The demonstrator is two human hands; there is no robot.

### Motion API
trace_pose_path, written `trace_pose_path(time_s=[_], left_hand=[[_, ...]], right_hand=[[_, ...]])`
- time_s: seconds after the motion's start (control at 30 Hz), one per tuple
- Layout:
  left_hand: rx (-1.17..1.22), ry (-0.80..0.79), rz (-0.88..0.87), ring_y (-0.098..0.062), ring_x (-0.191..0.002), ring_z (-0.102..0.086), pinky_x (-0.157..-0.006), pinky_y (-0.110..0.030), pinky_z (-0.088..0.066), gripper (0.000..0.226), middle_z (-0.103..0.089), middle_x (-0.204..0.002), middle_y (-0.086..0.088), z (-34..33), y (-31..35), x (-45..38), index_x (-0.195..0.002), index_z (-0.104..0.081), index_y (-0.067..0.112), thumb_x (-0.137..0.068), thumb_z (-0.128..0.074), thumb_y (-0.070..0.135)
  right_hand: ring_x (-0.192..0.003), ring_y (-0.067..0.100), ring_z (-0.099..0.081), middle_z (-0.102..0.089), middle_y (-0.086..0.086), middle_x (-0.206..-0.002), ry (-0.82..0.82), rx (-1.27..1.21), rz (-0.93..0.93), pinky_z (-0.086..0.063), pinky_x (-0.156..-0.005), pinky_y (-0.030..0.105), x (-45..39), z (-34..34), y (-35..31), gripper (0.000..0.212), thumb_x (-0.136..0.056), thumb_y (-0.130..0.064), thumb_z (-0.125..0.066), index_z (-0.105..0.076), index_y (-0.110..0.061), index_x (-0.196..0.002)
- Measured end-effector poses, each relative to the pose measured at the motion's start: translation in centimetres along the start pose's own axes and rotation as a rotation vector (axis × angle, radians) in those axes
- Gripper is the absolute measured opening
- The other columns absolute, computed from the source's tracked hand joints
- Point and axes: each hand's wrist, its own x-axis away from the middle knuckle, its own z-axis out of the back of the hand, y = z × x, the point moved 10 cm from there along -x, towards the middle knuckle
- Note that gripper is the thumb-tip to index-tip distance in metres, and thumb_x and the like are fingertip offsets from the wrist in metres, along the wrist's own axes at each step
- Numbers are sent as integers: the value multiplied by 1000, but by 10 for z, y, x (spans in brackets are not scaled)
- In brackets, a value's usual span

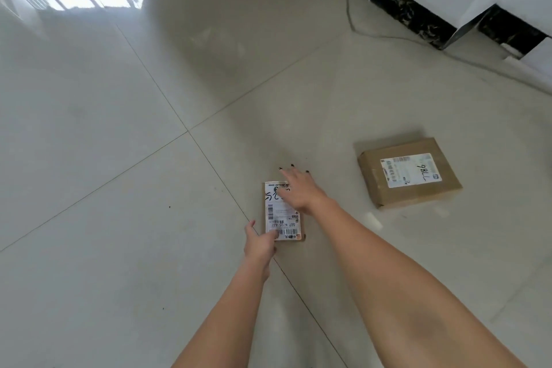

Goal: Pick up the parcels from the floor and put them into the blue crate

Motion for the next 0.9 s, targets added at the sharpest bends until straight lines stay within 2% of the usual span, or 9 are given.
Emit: trace_pose_path(time_s=[0.1,0.23,0.33,0.47,0.53,0.63,0.7,0.83,0.9], left_hand=[[97,3,-28,-26,-90,-59,-79,-34,-50,53,-62,-115,-17,-3,4,-14,-134,-38,17,-85,-53,3],[93,29,-35,-29,-94,-64,-91,-42,-53,50,-65,-108,-14,-1,15,8,-130,-44,15,-83,-54,2],[41,45,-68,-28,-94,-64,-90,-40,-52,48,-66,-112,-13,5,34,61,-130,-51,16,-83,-53,4],[-86,-25,-84,-24,-87,-65,-77,-32,-54,45,-67,-114,-10,-3,66,160,-128,-54,16,-85,-51,4],[-173,-42,-93,-17,-77,-63,-62,-22,-47,44,-66,-114,-10,-10,83,214,-129,-54,17,-87,-50,5],[-290,-80,-117,-11,-71,-60,-51,-17,-44,43,-66,-109,-9,-25,103,296,-130,-53,16,-88,-51,6],[-371,-115,-147,-11,-71,-61,-50,-16,-45,43,-67,-109,-9,-37,110,350,-130,-52,17,-88,-50,6],[-533,-205,-183,-22,-85,-63,-62,-24,-47,45,-67,-111,-11,-66,98,454,-128,-55,15,-85,-50,4],[-602,-241,-215,-21,-82,-61,-54,-21,-45,45,-66,-110,-10,-83,84,506,-128,-54,16,-85,-51,4]], right_hand=[[-148,31,1,-3,2,-160,-46,124,19,-13,-119,50,-19,-16,-2,68,-95,-47,-34,-7,-21,-152],[-135,32,-33,-34,11,-148,-33,18,-18,-32,-111,42,13,-2,-3,60,-92,-39,-44,-31,-15,-145],[-126,31,-44,-43,12,-138,-15,-121,-71,-38,-106,39,67,25,4,54,-89,-36,-49,-41,-16,-138],[-122,29,-48,-46,12,-135,4,-254,-136,-40,-103,37,159,68,14,55,-87,-33,-51,-39,-18,-139],[-114,28,-54,-55,12,-127,22,-318,-163,-44,-94,34,211,91,17,52,-88,-32,-51,-41,-18,-136],[-109,26,-58,-60,10,-122,44,-454,-239,-44,-85,29,302,121,25,51,-90,-29,-51,-39,-19,-138],[-110,26,-57,-60,9,-123,71,-567,-297,-44,-88,30,366,139,33,53,-90,-28,-50,-36,-21,-140],[-105,24,-57,-60,9,-125,161,-752,-401,-44,-87,28,490,162,57,52,-90,-26,-50,-37,-22,-141],[-109,24,-57,-60,7,-127,222,-813,-443,-44,-88,28,552,166,74,52,-91,-26,-50,-37,-22,-141]])
